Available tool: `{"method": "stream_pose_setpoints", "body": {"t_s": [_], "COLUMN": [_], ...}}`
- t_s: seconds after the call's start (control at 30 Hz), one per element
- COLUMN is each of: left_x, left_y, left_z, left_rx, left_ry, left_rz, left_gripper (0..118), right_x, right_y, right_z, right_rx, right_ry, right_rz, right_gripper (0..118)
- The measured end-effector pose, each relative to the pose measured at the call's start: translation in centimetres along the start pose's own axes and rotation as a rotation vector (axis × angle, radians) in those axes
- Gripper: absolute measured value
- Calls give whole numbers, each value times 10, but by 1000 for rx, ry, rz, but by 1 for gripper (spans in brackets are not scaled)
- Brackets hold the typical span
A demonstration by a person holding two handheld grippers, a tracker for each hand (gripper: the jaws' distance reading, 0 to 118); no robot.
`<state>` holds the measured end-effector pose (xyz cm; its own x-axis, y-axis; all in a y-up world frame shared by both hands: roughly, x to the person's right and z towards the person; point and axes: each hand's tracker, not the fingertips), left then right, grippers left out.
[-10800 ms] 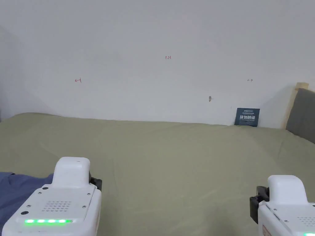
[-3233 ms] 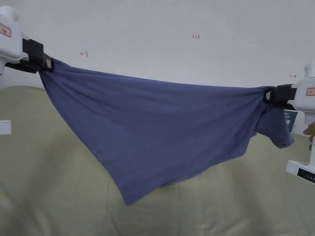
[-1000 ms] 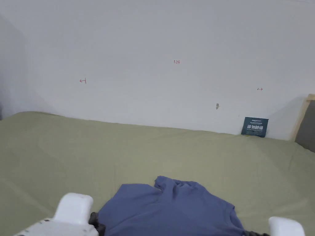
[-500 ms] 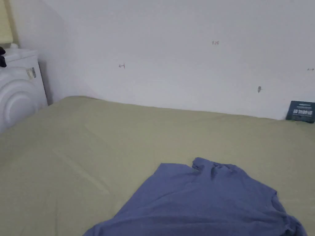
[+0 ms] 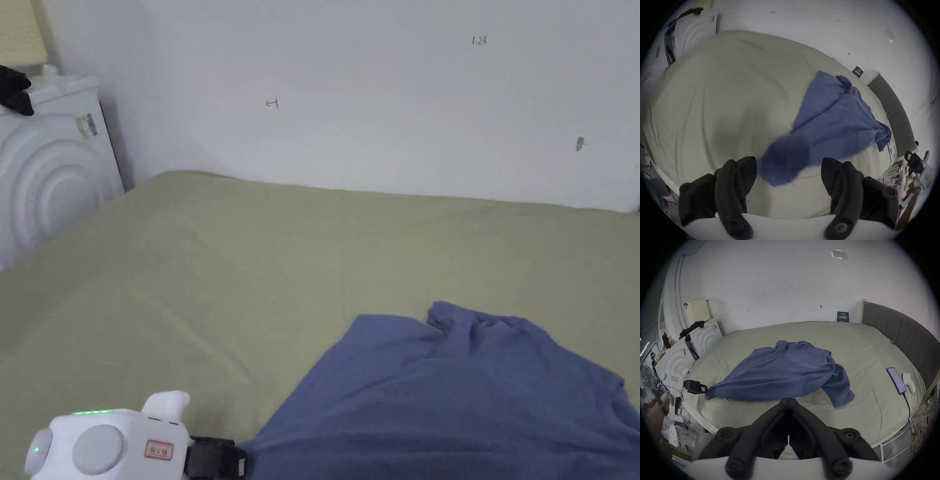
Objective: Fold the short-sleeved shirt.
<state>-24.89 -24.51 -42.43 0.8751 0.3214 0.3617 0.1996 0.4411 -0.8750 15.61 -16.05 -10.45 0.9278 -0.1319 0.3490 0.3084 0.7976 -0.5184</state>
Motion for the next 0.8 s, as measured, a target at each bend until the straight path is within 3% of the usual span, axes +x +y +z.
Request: {"method": "stream_pose_setpoints", "body": {"t_s": [0.3,0.33,0.4,0.5,0.63,0.77,0.8], "left_x": [-3,1,6,13,26,30,29], "left_y": [-11,-13,-16,-23,-31,-35,-35], "left_z": [-16,-11,-6,-7,-12,-12,-12], "left_rx": [8,25,64,49,42,52,52], "left_ry": [35,58,29,-47,-38,-29,-26], "left_rz": [-51,-53,-70,-67,-139,-150,-125], "left_gripper": [87,70,0,0,0,0,0], "right_x": [-3,-4,-4,2,36,62,69], "right_y": [5,6,9,27,97,182,201], "right_z": [-10,-12,-18,-41,-103,-192,-217], "right_rx": [-17,-21,-25,-42,-6,-71,-122], "right_ry": [6,1,3,19,64,81,126], "right_rz": [31,35,42,82,104,274,307], "right_gripper": [2,2,2,2,2,2,2]}}
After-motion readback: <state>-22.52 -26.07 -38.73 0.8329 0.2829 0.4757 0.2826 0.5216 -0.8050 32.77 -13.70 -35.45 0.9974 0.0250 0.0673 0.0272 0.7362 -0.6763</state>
